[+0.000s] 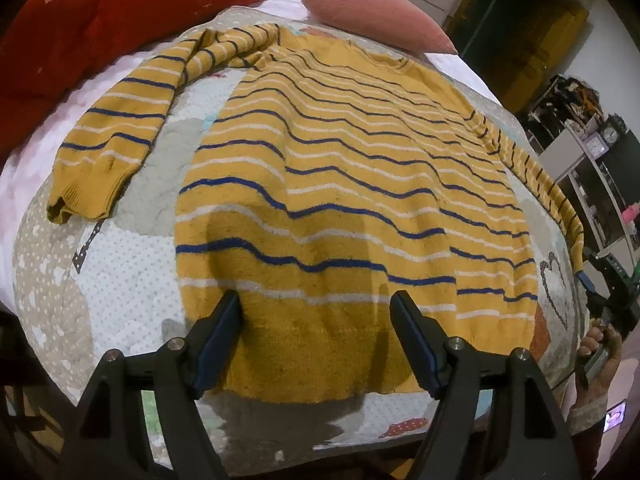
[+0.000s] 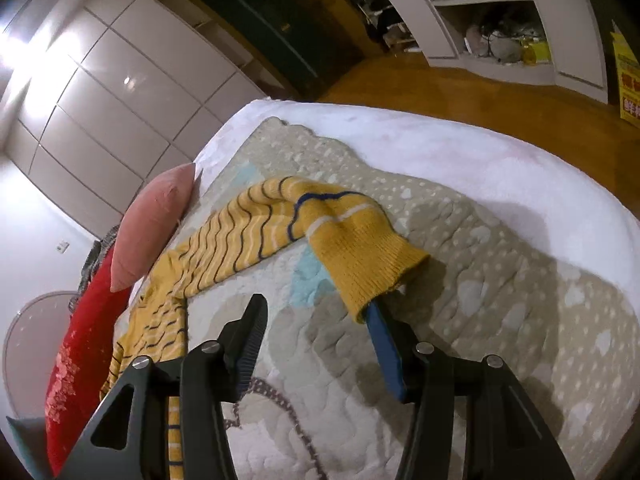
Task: Fold small clothes
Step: 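Move the open right tool to the cuff of the outstretched sleeve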
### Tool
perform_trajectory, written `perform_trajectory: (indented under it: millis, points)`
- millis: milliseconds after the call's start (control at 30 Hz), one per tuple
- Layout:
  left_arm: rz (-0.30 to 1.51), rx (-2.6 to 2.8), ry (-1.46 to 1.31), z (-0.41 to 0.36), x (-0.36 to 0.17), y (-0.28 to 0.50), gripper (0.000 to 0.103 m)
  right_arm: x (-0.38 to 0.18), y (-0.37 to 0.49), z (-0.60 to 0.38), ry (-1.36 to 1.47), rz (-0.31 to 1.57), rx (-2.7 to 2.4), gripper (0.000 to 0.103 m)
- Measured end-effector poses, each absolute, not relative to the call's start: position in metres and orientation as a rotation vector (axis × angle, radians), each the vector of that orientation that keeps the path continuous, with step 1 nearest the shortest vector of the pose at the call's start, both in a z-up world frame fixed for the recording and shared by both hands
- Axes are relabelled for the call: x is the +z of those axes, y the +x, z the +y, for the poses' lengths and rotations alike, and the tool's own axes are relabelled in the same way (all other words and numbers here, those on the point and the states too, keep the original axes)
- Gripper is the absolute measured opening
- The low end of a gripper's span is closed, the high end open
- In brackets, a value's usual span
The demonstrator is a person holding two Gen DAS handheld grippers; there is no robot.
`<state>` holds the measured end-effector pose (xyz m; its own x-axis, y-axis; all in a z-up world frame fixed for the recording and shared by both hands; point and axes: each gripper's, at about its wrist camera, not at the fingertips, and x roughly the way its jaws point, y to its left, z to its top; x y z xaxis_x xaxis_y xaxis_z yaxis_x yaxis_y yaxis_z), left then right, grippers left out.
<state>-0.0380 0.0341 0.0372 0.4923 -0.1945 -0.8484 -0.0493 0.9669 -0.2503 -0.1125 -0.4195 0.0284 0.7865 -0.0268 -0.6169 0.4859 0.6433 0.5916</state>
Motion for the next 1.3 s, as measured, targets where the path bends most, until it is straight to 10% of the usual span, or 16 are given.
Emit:
perform_trajectory:
  millis: [1300]
  points:
    - [1.049,-0.134,-0.223,0.012,0.04,-0.052,0.077,0.031,-0.072,-0.411,0.184,0.786,-0.416,0.072]
